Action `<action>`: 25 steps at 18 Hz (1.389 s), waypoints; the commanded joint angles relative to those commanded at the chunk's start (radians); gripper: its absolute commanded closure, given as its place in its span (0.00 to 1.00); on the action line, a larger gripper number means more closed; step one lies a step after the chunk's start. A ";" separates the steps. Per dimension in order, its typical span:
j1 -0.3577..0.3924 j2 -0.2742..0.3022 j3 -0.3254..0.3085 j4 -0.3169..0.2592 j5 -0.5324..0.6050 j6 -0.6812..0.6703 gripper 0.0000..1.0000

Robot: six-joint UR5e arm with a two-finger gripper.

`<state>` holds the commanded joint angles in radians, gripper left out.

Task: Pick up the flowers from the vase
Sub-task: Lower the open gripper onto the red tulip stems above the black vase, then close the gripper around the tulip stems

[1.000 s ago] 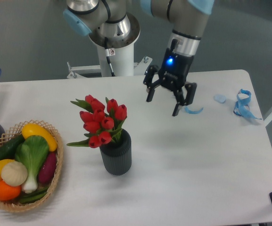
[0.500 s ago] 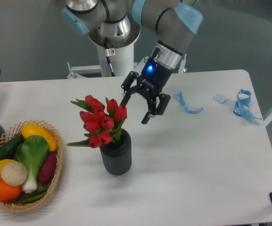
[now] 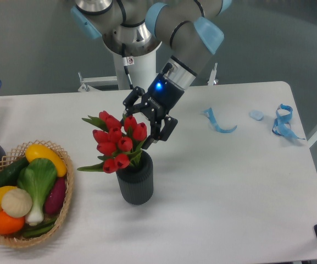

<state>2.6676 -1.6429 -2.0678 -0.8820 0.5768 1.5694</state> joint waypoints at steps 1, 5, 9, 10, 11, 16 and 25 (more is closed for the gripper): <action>0.000 -0.003 0.005 0.002 -0.002 -0.011 0.00; -0.011 -0.026 0.029 0.002 -0.002 -0.017 0.00; -0.005 -0.052 0.052 0.002 0.002 -0.017 0.00; -0.003 -0.052 0.057 0.002 0.002 -0.020 0.00; 0.000 -0.052 0.058 0.002 0.002 -0.020 0.00; -0.002 -0.052 0.054 0.002 0.000 -0.023 0.00; -0.043 -0.040 0.048 0.002 0.000 -0.081 0.00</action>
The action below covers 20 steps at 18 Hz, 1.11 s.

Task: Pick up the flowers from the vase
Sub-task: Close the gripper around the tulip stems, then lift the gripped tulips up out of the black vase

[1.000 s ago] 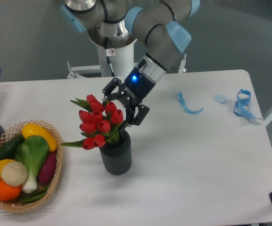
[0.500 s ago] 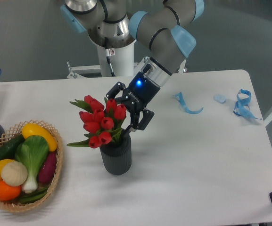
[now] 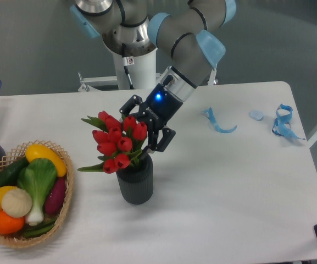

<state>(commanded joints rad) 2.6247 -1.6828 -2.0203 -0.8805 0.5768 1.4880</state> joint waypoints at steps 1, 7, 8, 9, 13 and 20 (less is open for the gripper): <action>0.000 -0.002 0.002 0.000 -0.002 0.000 0.00; -0.002 -0.009 0.015 0.002 0.000 -0.002 0.00; -0.003 -0.014 0.018 0.002 0.002 -0.002 0.01; -0.005 -0.014 0.018 0.002 0.002 -0.002 0.03; -0.005 -0.014 0.018 0.014 0.002 -0.002 0.20; 0.006 -0.012 0.020 0.018 -0.002 -0.003 0.60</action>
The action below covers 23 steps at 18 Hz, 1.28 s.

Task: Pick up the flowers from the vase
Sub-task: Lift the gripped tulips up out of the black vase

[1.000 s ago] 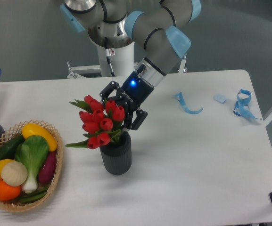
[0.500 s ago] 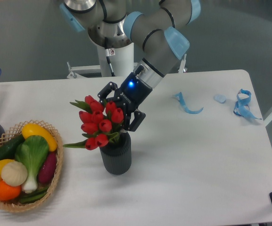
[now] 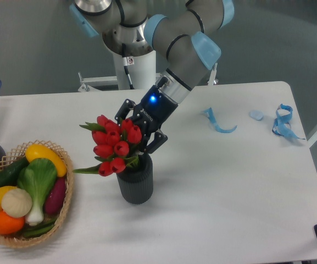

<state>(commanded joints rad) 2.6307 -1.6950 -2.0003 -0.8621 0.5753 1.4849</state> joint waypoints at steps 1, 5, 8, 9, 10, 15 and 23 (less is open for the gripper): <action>0.002 0.002 0.000 0.000 0.000 -0.002 0.60; 0.012 0.012 0.020 -0.002 -0.012 -0.058 0.60; 0.014 0.017 0.046 0.000 -0.035 -0.127 0.60; 0.015 0.018 0.057 0.000 -0.046 -0.144 0.60; 0.015 0.021 0.069 0.000 -0.054 -0.168 0.59; 0.021 0.084 0.087 0.000 -0.084 -0.259 0.59; 0.038 0.164 0.153 -0.003 -0.158 -0.439 0.59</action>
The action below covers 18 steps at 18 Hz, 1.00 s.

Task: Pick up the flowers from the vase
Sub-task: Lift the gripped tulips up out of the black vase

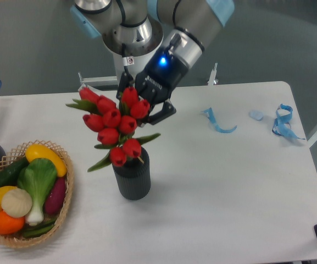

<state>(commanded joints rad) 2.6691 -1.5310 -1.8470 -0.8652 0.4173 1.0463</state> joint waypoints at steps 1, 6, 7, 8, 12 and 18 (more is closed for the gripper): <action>0.000 0.006 0.006 0.000 -0.006 -0.015 0.59; 0.037 0.040 0.055 -0.002 -0.058 -0.101 0.59; 0.044 0.045 0.066 -0.002 -0.060 -0.112 0.59; 0.055 0.048 0.074 -0.002 -0.060 -0.115 0.59; 0.136 0.043 0.080 0.002 -0.057 -0.106 0.59; 0.273 -0.076 0.092 0.008 -0.055 0.067 0.59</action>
<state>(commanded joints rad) 2.9420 -1.6073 -1.7549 -0.8575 0.3620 1.1133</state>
